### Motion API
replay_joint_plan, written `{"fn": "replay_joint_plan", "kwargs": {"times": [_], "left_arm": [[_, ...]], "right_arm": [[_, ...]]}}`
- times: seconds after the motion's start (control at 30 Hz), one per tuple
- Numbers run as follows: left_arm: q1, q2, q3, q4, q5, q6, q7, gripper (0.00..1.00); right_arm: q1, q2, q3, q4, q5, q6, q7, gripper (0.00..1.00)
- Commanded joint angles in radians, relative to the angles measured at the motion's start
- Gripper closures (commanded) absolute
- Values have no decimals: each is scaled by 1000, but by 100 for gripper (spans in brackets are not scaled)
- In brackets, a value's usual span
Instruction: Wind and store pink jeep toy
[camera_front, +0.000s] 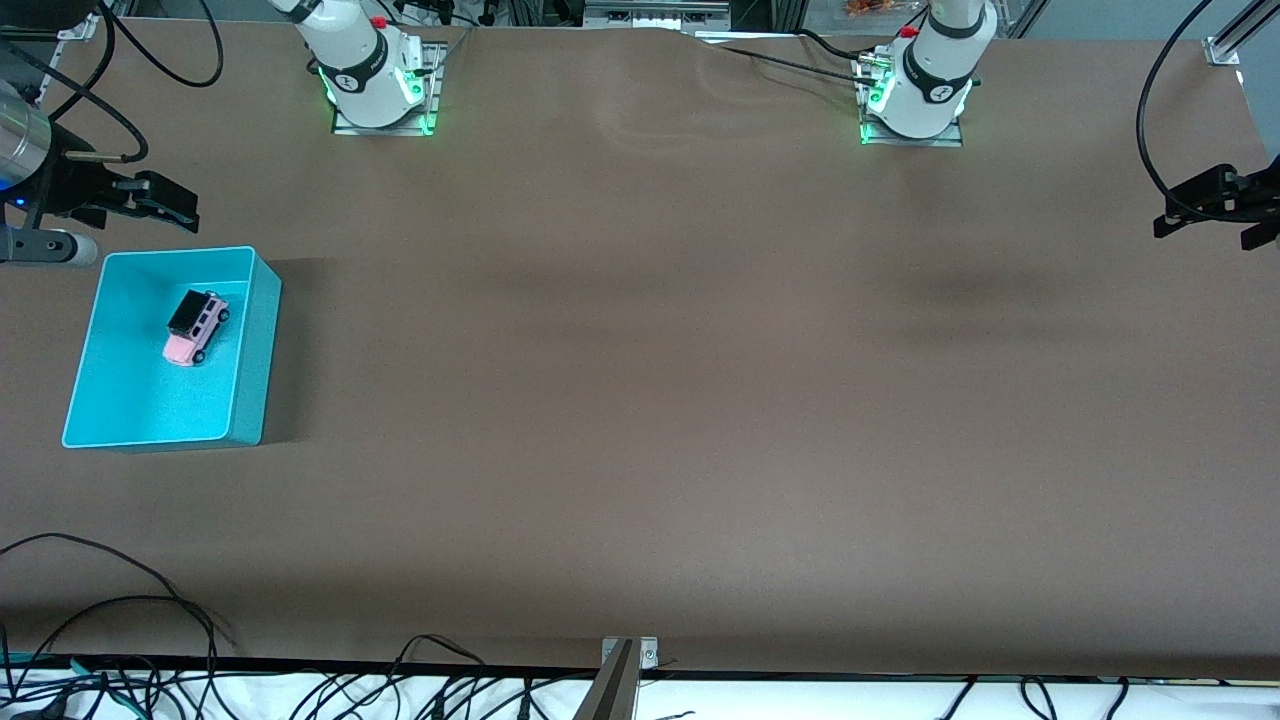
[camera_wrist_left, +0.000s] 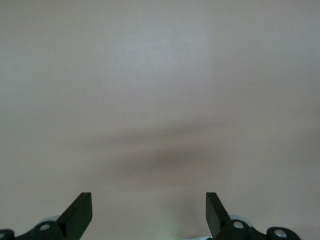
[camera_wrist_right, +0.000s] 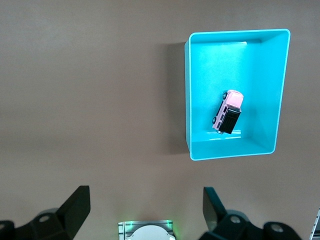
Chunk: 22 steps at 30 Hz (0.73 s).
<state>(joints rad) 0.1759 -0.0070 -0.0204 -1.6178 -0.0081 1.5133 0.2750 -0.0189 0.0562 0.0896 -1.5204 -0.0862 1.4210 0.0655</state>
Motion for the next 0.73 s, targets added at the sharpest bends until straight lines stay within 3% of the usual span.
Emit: {"fn": "replay_joint_plan", "kwargs": {"times": [0.0,0.7], "left_arm": [[4,15,-1,36,-7,-27,1,0],[4,15,-1,36,-7,-27,3,0]], "right_arm": [[4,8,-2,29,16,-27,-9,0],[5,8,-2,31,40,-22,20,0]]}}
